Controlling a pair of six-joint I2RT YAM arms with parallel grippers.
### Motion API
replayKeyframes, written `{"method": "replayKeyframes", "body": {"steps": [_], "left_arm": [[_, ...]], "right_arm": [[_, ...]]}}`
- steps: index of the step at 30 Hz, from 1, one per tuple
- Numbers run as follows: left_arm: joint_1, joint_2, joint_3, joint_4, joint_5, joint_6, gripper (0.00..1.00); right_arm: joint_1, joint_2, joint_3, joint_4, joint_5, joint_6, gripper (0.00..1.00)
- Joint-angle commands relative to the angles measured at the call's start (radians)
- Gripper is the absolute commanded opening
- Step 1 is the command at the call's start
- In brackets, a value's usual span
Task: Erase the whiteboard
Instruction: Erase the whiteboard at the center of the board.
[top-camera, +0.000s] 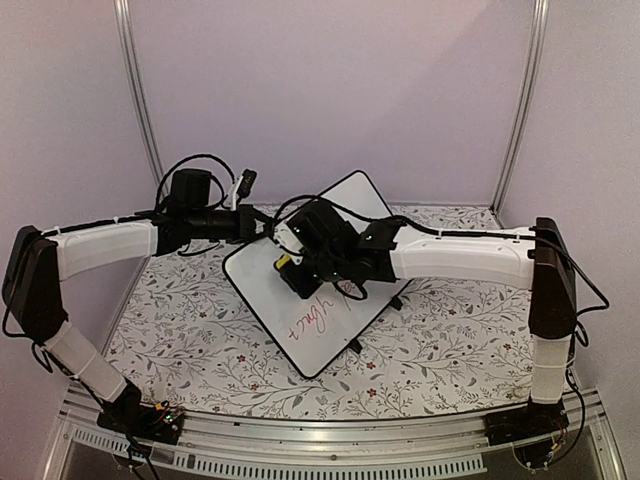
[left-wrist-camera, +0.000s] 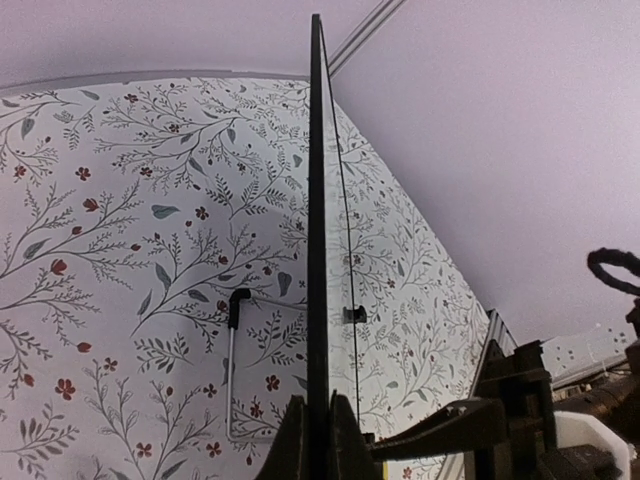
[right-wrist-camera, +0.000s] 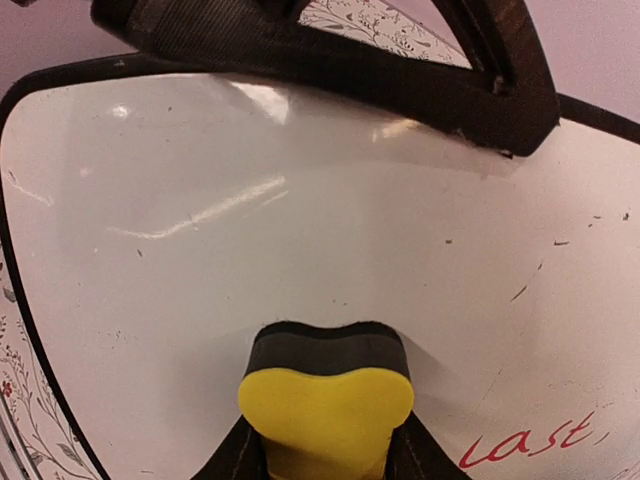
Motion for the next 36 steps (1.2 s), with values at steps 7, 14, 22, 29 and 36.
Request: {"method": "replayKeyframes", "body": {"steps": [7,14,22,29,36], "left_arm": [[-0.013,-0.037,-0.004,0.067,0.054,0.028,0.0],[-0.013,-0.036,-0.005,0.068,0.053,0.028,0.0],[-0.013,-0.036,-0.005,0.068,0.054,0.029,0.0],[-0.013,-0.032,-0.005,0.07,0.056,0.028,0.0],[-0.012,-0.032,-0.004,0.07,0.059,0.028,0.0]], "right_arm": [[-0.013,-0.021,-0.154,0.001,-0.064,0.05,0.37],[-0.012,-0.045,-0.202,-0.001,-0.077,0.054,0.37],[-0.012,-0.062,-0.227,-0.008,-0.071,0.051,0.37],[-0.012,-0.065,-0.204,0.051,-0.061,0.047,0.36],[-0.012,-0.005,-0.071,0.059,-0.046,0.011,0.36]]}}
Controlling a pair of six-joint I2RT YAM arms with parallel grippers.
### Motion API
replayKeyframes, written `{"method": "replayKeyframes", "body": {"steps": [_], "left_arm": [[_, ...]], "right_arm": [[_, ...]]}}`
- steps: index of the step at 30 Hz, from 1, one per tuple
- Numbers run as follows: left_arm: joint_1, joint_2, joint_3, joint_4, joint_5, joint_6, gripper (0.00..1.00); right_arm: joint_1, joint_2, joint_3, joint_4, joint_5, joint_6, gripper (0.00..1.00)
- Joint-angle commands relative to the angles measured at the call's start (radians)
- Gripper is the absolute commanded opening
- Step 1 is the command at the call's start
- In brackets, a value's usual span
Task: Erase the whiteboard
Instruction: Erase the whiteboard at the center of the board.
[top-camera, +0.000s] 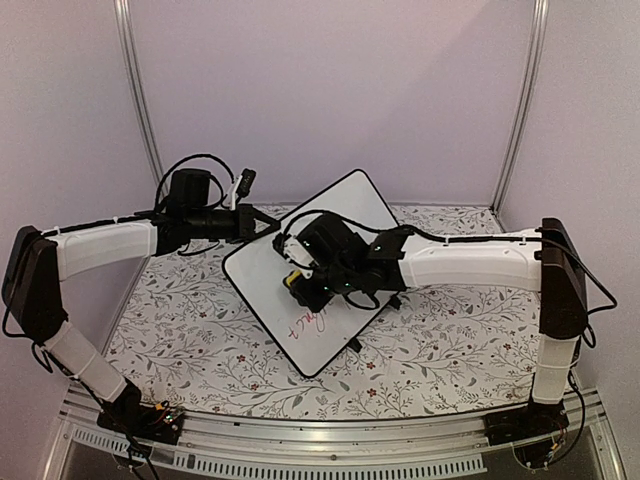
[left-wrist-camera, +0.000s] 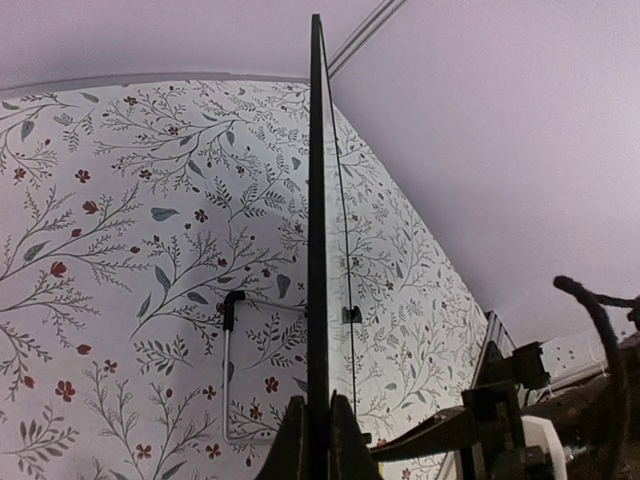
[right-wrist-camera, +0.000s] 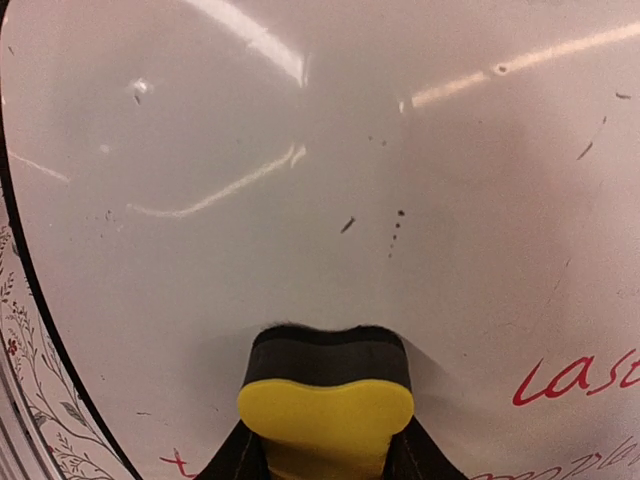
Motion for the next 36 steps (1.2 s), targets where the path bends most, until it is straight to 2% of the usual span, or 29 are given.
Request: {"method": "replayKeyframes", "body": {"steps": [1,8,14,18,22,25,36], "left_arm": [[-0.018,-0.034,0.0,0.063,0.058,0.034,0.0],[-0.018,-0.035,0.001,0.063,0.061,0.034,0.0],[-0.017,-0.037,0.001,0.065,0.064,0.032,0.0],[-0.016,-0.035,0.0,0.066,0.066,0.032,0.0],[-0.016,-0.033,0.001,0.066,0.066,0.031,0.0],[-0.015,-0.034,0.001,0.066,0.066,0.032,0.0],[-0.011,-0.028,0.0,0.072,0.076,0.026,0.0]], "right_arm": [[-0.012,0.068,0.099,0.046,0.009,-0.029,0.35],[-0.012,0.083,0.151,0.12,0.02,-0.07,0.28],[-0.012,0.043,0.064,0.259,0.033,-0.086,0.18],[-0.012,0.013,0.019,0.335,0.054,-0.093,0.16],[-0.012,0.018,0.023,0.339,0.064,-0.109,0.15],[-0.011,0.025,0.005,0.331,0.066,-0.115,0.1],[-0.01,-0.038,-0.214,0.369,0.071,-0.094,0.04]]}}
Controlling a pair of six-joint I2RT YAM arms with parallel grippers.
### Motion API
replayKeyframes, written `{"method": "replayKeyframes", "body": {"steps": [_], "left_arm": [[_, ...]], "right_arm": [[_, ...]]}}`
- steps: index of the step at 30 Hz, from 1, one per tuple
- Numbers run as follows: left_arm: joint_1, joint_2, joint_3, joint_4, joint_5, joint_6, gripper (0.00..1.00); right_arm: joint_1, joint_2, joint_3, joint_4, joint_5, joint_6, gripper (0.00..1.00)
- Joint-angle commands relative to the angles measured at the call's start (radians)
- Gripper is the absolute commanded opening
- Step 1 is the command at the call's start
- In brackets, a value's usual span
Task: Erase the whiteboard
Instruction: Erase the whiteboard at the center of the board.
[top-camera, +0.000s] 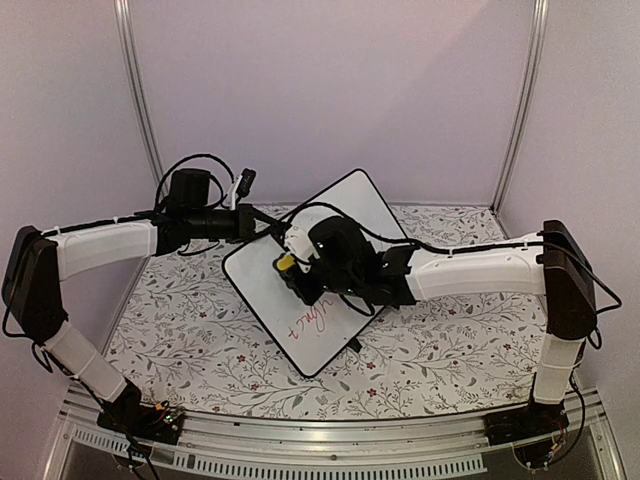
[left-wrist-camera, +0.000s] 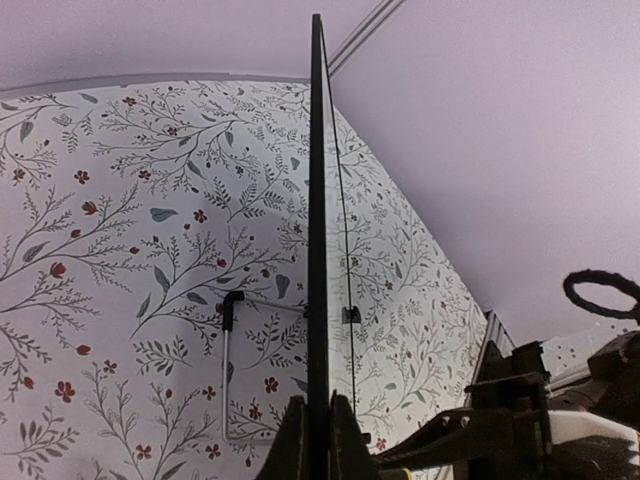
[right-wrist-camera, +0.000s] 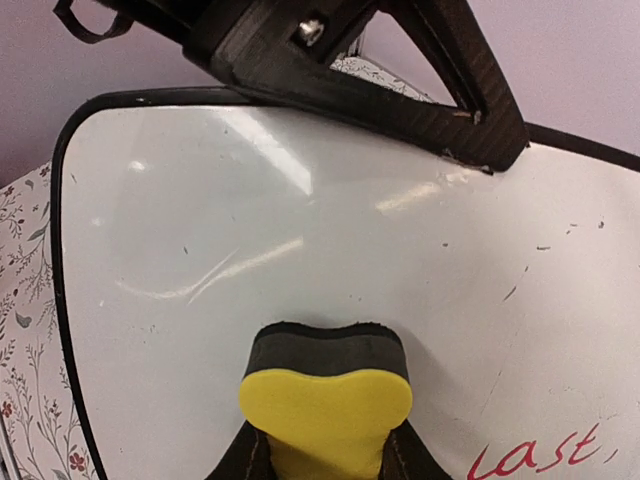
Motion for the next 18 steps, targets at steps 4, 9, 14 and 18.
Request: {"method": "replayKeyframes", "body": {"steps": [4,9,14,18], "left_arm": [[-0.011,-0.026,-0.002,0.072,0.071,0.026,0.0],[-0.011,-0.024,-0.002,0.072,0.071,0.023,0.0],[-0.011,-0.027,-0.002,0.073,0.071,0.023,0.0],[-0.011,-0.028,-0.002,0.072,0.07,0.025,0.0]], "right_arm": [[-0.011,-0.023,-0.118,-0.019,0.039,0.016,0.04],[-0.011,-0.03,-0.125,-0.011,0.054,0.021,0.04],[-0.012,-0.027,-0.062,-0.01,0.078,0.002,0.04],[-0.012,-0.007,0.007,-0.01,0.114,-0.023,0.04]]}}
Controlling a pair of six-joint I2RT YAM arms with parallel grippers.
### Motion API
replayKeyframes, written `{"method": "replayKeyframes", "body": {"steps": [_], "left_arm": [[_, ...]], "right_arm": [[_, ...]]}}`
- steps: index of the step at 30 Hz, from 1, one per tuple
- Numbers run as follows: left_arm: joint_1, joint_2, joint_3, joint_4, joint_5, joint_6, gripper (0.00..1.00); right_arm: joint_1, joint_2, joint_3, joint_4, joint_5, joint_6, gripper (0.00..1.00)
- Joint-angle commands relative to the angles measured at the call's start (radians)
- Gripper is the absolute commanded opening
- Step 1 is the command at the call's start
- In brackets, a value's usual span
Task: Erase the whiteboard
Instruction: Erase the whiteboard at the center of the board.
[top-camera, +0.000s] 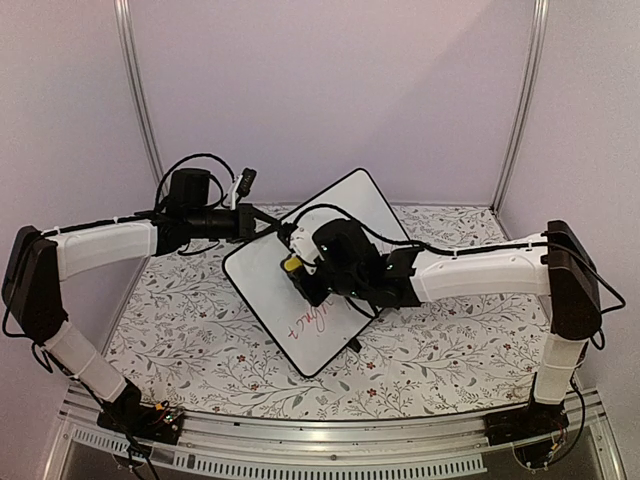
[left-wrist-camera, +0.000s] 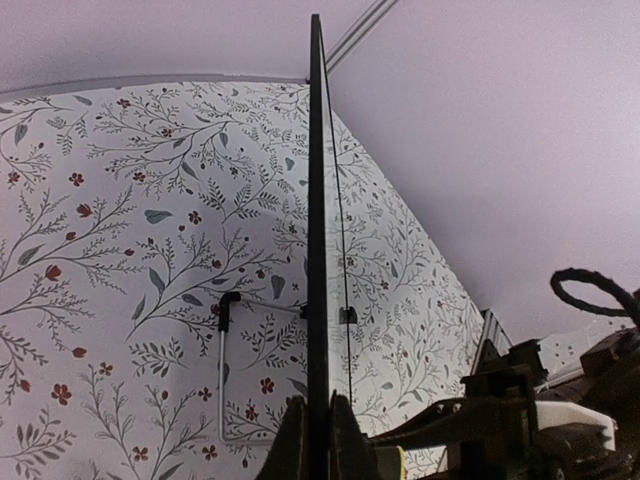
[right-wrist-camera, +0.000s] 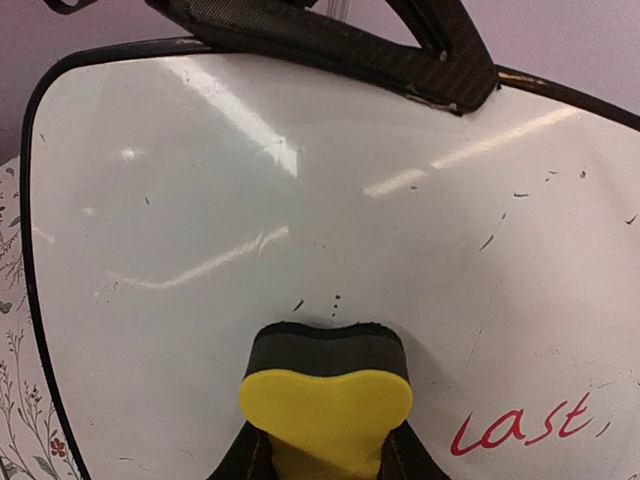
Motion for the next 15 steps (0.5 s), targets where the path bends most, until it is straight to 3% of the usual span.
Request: {"method": "replayKeyframes", "body": {"steps": [1,8,15], "left_arm": [[-0.01,-0.03,-0.002,0.066,0.062,0.025,0.0],[-0.01,-0.031,0.0,0.066,0.064,0.025,0.0],[-0.008,-0.032,0.0,0.065,0.065,0.024,0.0]], "right_arm": [[-0.014,0.034,0.087,-0.01,0.077,-0.035,0.04],[-0.014,0.07,0.137,-0.023,0.077,-0.05,0.05],[-0.014,0.048,0.038,-0.017,0.057,-0.017,0.04]]}}
